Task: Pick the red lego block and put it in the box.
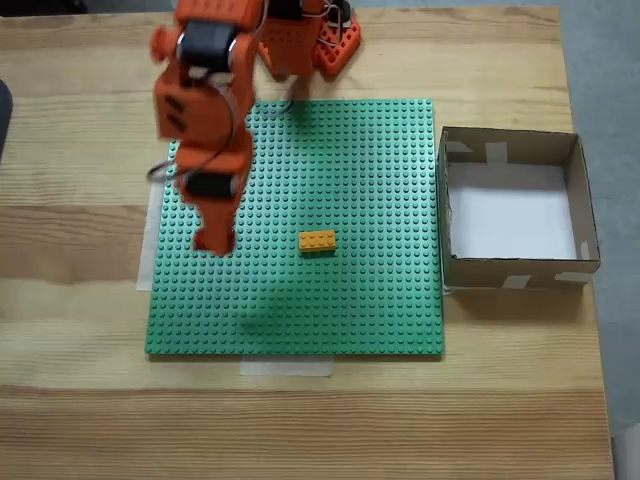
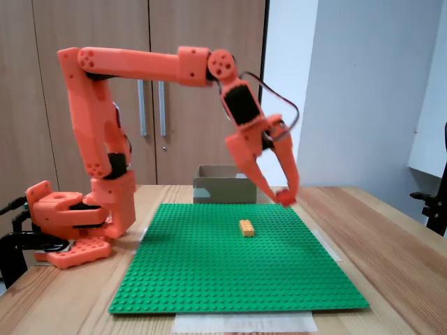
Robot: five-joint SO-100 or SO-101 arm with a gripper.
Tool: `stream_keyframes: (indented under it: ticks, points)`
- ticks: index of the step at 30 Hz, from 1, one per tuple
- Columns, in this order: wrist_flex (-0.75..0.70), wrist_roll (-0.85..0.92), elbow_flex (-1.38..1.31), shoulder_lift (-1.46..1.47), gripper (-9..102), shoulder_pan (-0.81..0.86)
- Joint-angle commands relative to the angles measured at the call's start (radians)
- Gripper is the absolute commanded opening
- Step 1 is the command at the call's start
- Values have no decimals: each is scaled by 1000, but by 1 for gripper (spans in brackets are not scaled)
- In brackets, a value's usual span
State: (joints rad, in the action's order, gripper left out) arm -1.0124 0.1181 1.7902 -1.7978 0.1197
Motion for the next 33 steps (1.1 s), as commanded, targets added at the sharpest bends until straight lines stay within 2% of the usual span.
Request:
stream_keyframes:
  ticks: [1, 9, 19, 33]
  points:
    - [-48, -18, 2, -155, -1, -83]
    - [-143, -61, 3, -342, -1, -348]
    - [-233, 14, 54, -598, -1, -621]
    - [-327, -40, 98, -638, -1, -885]
